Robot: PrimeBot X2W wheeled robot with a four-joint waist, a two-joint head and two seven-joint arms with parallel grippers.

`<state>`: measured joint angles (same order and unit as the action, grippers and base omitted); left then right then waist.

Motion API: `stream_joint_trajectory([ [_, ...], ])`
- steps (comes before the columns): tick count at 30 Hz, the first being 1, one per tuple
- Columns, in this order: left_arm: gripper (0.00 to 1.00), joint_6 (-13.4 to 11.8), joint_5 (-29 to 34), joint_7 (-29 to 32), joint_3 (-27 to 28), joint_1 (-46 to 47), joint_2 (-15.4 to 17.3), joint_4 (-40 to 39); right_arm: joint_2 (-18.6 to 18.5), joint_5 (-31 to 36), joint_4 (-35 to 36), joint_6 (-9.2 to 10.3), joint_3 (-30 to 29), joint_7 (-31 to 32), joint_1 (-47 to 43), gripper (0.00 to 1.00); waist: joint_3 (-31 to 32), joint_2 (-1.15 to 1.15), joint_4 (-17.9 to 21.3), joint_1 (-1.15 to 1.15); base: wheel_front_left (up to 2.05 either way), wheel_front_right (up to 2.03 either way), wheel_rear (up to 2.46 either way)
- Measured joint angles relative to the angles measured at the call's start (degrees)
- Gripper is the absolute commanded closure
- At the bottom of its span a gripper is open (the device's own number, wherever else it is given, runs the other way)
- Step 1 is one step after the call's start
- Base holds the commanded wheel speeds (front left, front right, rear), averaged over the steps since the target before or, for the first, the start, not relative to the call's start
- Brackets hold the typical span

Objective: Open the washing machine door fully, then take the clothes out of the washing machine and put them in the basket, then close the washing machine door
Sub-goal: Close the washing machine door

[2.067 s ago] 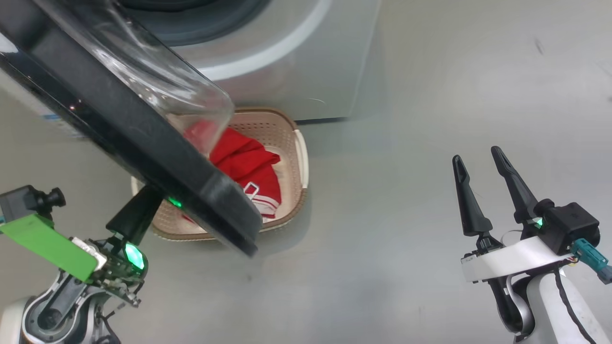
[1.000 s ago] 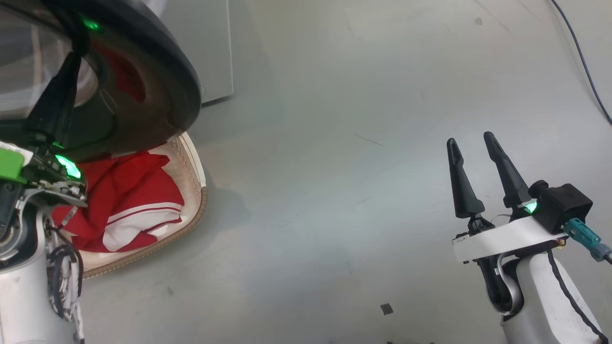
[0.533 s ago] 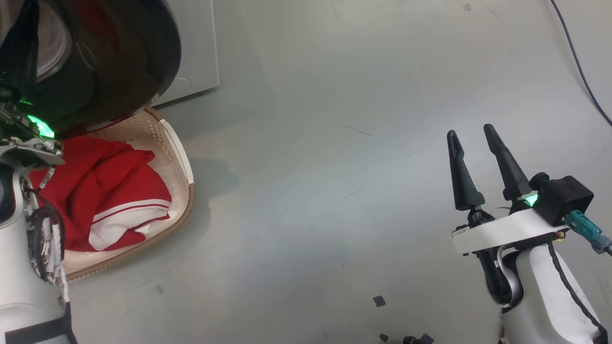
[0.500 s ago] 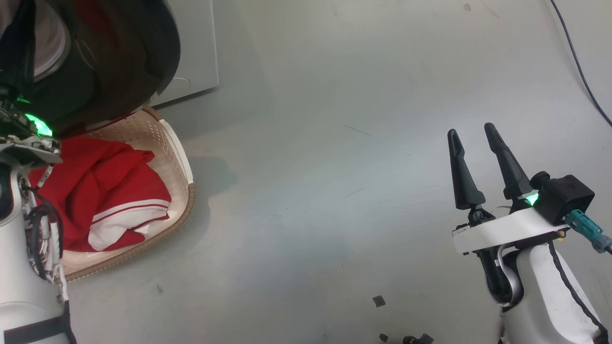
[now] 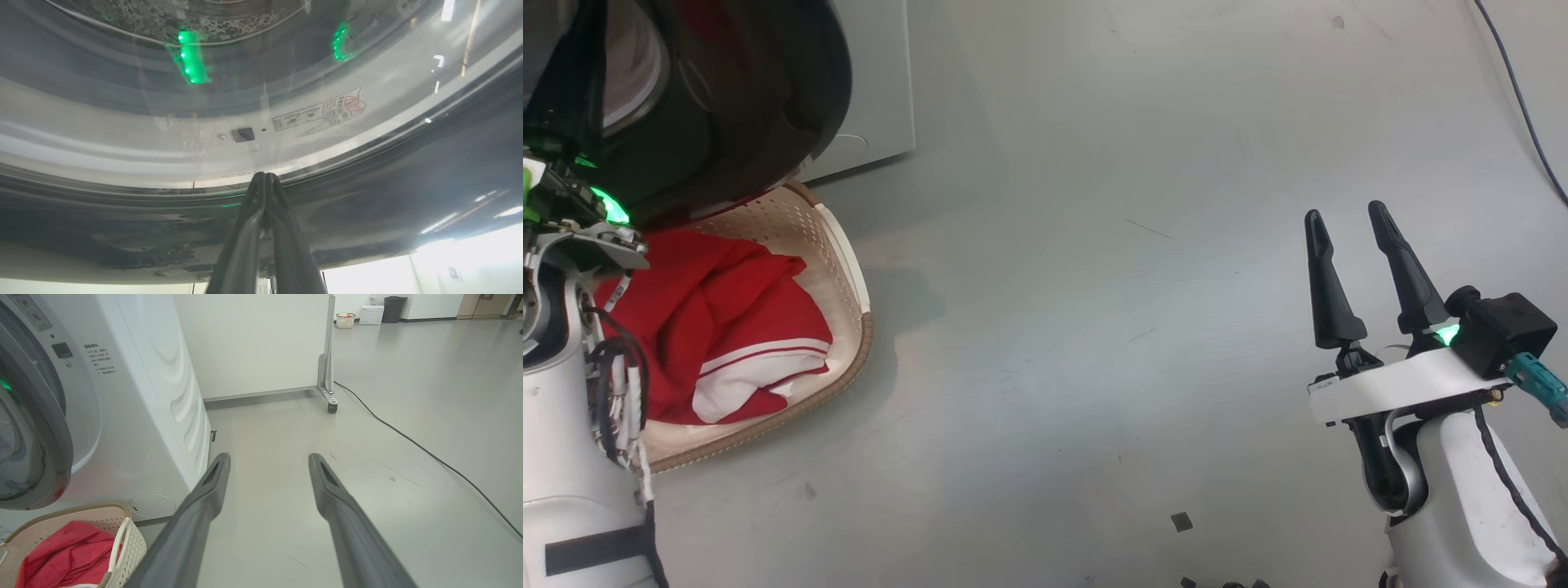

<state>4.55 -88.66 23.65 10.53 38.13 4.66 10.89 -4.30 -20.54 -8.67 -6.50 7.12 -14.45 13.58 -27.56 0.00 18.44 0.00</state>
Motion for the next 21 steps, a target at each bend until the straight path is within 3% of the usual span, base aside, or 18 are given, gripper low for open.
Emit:
stream_joint_trajectory([
  [8,1.00,1.8,-1.7,0.0,0.3,-3.2,-0.9,0.6,-0.7,1.0,-0.1,-0.01,-0.9,0.0,0.0,0.00,1.5,0.00,-2.8,0.00,0.00,0.00,0.00],
  [19,1.00,2.3,-2.8,-0.9,0.1,-11.1,-2.3,-1.4,-1.4,2.6,-0.2,-0.46,-1.6,0.0,-0.6,0.00,4.0,0.00,-6.7,0.00,0.00,0.00,0.00],
  [20,0.93,2.4,-2.8,-1.0,-0.1,-11.9,-2.4,-1.8,-1.5,2.6,-0.2,-0.46,-1.6,0.0,-0.9,0.00,4.2,0.00,-7.1,0.00,0.00,0.00,0.00],
  [21,0.72,2.4,-2.8,-1.0,-0.4,-12.6,-2.4,-2.5,-1.6,2.8,-0.2,-0.46,-1.6,0.0,-1.2,0.00,4.5,0.00,-7.5,0.00,0.00,0.00,0.00],
])
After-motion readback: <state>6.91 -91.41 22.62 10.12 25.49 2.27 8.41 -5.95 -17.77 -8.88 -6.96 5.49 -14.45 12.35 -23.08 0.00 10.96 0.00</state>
